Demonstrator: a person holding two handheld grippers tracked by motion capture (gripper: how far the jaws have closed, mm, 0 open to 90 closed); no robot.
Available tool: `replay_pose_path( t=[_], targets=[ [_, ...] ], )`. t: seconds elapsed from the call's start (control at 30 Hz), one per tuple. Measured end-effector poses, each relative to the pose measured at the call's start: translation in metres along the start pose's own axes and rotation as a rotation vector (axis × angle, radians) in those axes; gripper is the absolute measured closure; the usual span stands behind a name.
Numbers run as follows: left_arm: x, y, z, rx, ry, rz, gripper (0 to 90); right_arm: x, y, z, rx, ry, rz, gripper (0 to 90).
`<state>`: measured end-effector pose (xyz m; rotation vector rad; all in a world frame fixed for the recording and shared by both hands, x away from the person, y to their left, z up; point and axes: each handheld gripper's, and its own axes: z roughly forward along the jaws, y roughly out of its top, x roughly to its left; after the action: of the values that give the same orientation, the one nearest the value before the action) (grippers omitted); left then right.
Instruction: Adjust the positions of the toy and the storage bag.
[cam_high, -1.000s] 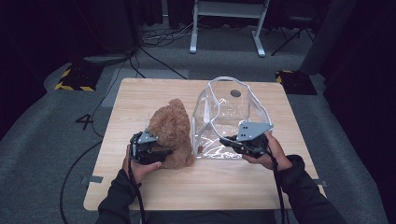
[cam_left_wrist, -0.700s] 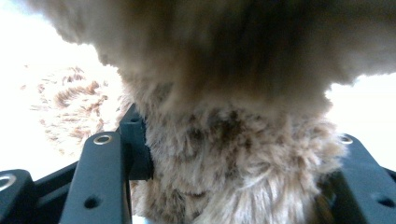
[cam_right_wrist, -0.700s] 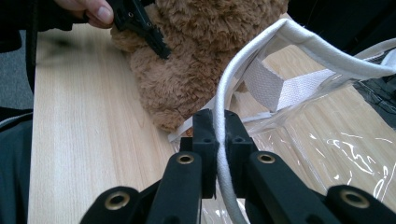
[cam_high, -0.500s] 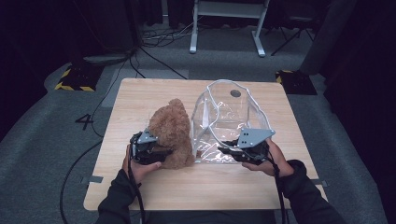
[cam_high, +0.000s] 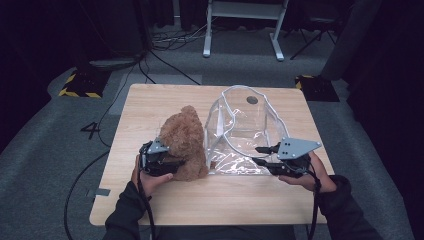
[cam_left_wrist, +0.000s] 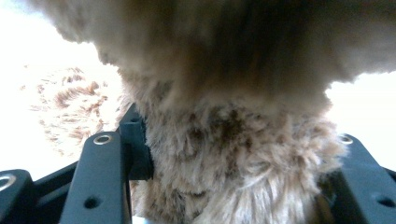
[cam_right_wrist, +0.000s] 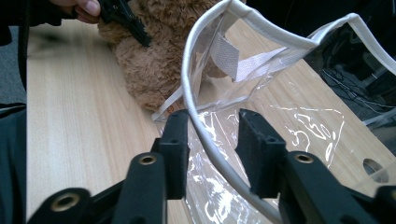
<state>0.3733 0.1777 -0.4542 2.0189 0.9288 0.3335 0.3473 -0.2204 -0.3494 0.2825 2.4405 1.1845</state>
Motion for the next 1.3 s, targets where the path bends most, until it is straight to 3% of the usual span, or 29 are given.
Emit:
replay_pose_path(
  t=[0.53,0.8,0.9,1.1,1.3],
  targets=[
    [0.000,0.000,0.000,-0.002,-0.001,-0.001,43.4,-0.006,-0.017,-0.034,-0.027,-0.071,0.030,55.0],
    [0.000,0.000,0.000,-0.002,-0.004,-0.001,43.4,-0.017,-0.029,-0.054,-0.056,-0.144,0.065,53.0],
    [0.000,-0.001,0.000,-0.003,-0.005,-0.005,43.4,-0.021,-0.034,-0.061,-0.078,-0.165,0.095,51.7],
    [0.001,-0.001,0.000,-0.004,-0.007,-0.008,43.4,-0.028,-0.046,-0.066,-0.060,-0.202,0.127,48.3],
    [0.000,-0.001,0.000,-0.003,-0.006,-0.011,43.5,-0.038,-0.072,-0.061,-0.040,-0.234,0.194,45.9]
  ],
)
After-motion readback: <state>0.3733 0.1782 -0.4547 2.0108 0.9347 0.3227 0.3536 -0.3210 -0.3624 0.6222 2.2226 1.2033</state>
